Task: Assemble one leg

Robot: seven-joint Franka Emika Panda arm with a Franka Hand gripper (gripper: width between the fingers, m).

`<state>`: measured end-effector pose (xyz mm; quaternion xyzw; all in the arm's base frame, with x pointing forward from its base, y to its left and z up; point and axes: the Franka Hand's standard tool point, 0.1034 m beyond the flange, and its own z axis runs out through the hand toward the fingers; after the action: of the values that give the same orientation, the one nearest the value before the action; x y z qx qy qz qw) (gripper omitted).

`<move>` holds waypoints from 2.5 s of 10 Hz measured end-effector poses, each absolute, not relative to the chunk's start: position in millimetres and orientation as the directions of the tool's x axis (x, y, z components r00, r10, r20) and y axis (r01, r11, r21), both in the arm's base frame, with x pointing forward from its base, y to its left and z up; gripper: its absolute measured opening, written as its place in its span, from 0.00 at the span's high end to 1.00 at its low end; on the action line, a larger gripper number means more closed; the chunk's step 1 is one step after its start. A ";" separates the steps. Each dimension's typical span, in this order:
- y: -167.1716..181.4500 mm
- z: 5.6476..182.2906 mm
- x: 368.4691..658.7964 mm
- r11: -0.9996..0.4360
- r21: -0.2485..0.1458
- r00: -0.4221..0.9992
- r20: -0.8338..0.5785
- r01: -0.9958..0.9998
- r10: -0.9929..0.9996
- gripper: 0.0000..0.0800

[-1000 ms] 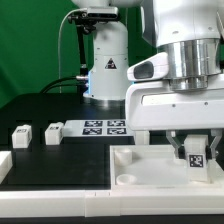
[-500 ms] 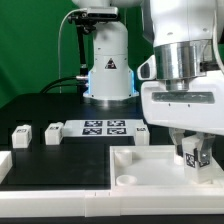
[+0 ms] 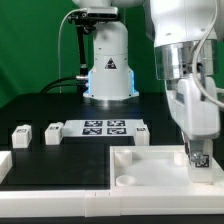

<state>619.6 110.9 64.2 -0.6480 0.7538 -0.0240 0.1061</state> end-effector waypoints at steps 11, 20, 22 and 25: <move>118.1 67.4 626.1 -0.914 -0.124 0.904 0.142 -0.387 -0.402 0.19; 116.7 66.5 625.9 -0.996 -0.052 0.979 0.186 -0.074 -0.083 0.64; 114.9 66.5 625.9 -0.966 -0.092 0.947 0.194 -0.240 -0.254 0.64; 113.5 66.0 624.4 -0.794 -0.171 0.785 0.129 -0.584 -0.606 0.64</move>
Offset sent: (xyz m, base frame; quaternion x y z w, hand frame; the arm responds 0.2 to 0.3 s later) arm 0.0005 0.0005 -0.0007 -0.0043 0.0078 -0.1349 0.9908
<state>624.4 113.5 66.0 -0.9428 0.3155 -0.0888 0.0609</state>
